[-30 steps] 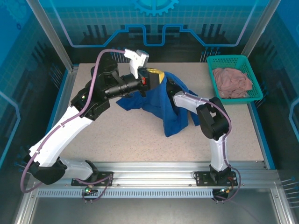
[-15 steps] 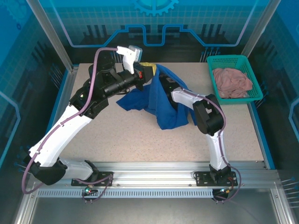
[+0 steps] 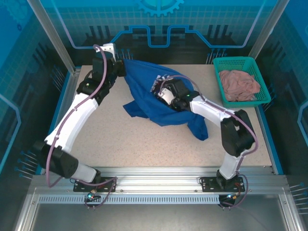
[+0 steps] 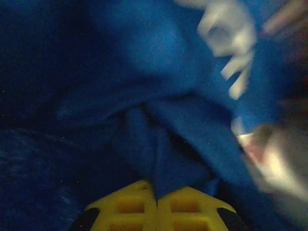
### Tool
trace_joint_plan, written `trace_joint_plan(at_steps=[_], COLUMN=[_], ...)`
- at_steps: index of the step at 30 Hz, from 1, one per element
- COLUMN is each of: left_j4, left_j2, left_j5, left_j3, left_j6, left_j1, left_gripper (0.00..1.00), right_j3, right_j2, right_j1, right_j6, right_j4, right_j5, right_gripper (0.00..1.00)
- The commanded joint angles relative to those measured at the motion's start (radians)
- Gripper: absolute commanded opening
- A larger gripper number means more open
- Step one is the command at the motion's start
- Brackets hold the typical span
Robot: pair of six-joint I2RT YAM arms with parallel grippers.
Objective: Fold the inside-out t-shirt
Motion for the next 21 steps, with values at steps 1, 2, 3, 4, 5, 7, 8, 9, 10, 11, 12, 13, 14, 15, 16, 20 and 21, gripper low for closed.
trace_joint_plan(at_steps=[1,2,3,4,5,7,8,9,10,11,12,13,14,15,16,20,21], left_j4=[-0.002,-0.008,-0.010,-0.008,0.000,0.056,0.081,0.098,0.106,0.115,0.121,0.119,0.121,0.132,0.145,0.244,0.272], left_j2=[0.116,0.159,0.194,0.220,0.238,0.241,0.236,0.228,0.221,0.213,0.205,0.200,0.191,0.180,0.172,0.154,0.156], left_j5=[-0.083,-0.055,-0.010,0.026,0.057,0.120,0.138,0.152,0.161,0.177,0.198,0.209,0.216,0.220,0.238,0.356,0.375], left_j3=[0.011,0.020,0.021,0.017,0.005,-0.051,-0.084,-0.111,-0.136,-0.163,-0.192,-0.215,-0.247,-0.283,-0.317,-0.478,-0.515], left_j6=[0.021,0.010,-0.009,-0.031,-0.052,-0.075,-0.082,-0.081,-0.088,-0.104,-0.125,-0.146,-0.167,-0.180,-0.194,-0.243,-0.241], left_j1=[0.040,0.040,0.037,0.033,0.028,0.026,0.027,0.030,0.034,0.046,0.059,0.068,0.075,0.075,0.074,0.055,0.042], left_gripper=[0.00,0.00,0.00,0.00,0.00,0.00,0.00,0.00,0.00,0.00,0.00,0.00,0.00,0.00,0.00,0.00,0.00], right_j3=[-0.038,-0.042,-0.035,-0.024,-0.005,0.024,0.032,0.036,0.034,0.024,0.006,-0.010,-0.025,-0.038,-0.052,-0.032,-0.014], right_j2=[-0.067,-0.076,-0.080,-0.080,-0.076,-0.079,-0.088,-0.101,-0.118,-0.143,-0.170,-0.189,-0.209,-0.221,-0.228,-0.202,-0.187], right_j1=[0.021,0.030,0.039,0.045,0.048,0.040,0.028,0.012,-0.005,-0.026,-0.050,-0.074,-0.103,-0.134,-0.156,-0.214,-0.223], right_j6=[0.010,0.016,0.025,0.035,0.046,0.070,0.092,0.116,0.145,0.181,0.216,0.258,0.309,0.362,0.410,0.542,0.571], right_j4=[0.175,0.216,0.246,0.262,0.271,0.287,0.306,0.325,0.354,0.401,0.453,0.506,0.565,0.623,0.682,0.825,0.847], right_j5=[-0.190,-0.222,-0.234,-0.229,-0.200,-0.126,-0.083,-0.067,-0.068,-0.085,-0.113,-0.151,-0.204,-0.266,-0.307,-0.450,-0.481], right_gripper=[0.00,0.00,0.00,0.00,0.00,0.00,0.00,0.00,0.00,0.00,0.00,0.00,0.00,0.00,0.00,0.00,0.00])
